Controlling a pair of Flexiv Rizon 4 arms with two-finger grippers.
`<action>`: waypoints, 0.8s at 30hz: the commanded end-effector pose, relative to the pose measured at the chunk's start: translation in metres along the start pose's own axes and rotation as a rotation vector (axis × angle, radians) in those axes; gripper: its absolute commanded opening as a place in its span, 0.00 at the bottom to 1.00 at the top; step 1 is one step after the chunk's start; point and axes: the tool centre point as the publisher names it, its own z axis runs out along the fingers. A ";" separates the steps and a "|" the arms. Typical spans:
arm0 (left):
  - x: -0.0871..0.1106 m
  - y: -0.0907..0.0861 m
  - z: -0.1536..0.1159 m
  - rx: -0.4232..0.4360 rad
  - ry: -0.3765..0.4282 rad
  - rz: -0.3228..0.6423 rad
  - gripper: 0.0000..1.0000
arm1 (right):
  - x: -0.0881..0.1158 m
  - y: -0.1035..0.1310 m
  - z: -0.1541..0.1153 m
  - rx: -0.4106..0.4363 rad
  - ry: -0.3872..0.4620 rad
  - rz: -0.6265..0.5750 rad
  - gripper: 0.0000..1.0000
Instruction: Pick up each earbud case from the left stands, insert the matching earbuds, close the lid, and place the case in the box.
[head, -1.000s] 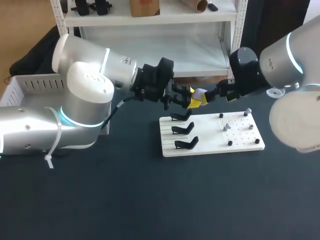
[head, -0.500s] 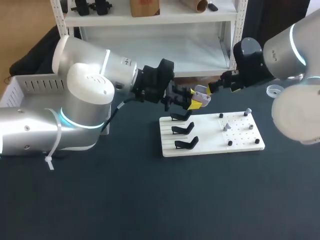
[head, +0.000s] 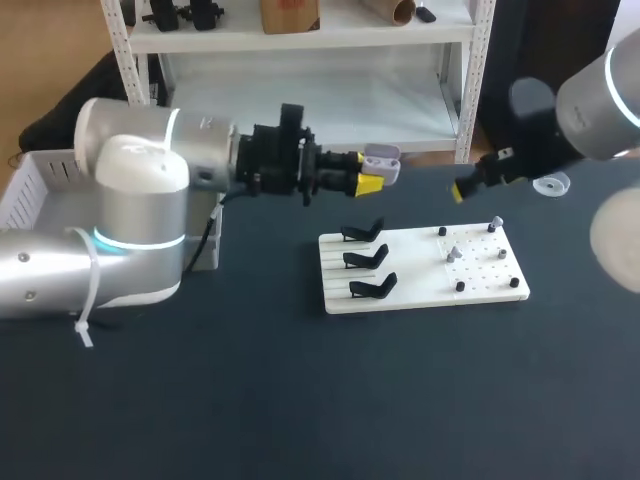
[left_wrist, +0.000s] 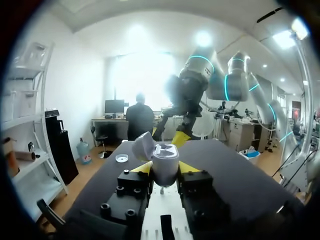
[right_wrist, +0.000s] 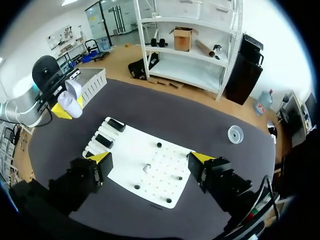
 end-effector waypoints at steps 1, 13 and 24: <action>0.006 0.003 -0.001 0.005 -0.044 0.003 0.00 | 0.014 0.000 -0.005 0.097 0.018 0.012 1.00; -0.016 -0.005 -0.018 -0.086 -0.117 -0.031 0.00 | 0.045 -0.003 0.024 0.131 0.158 -0.067 1.00; -0.047 -0.021 -0.029 -0.095 -0.083 -0.041 0.00 | 0.048 -0.033 0.034 0.133 0.209 -0.061 1.00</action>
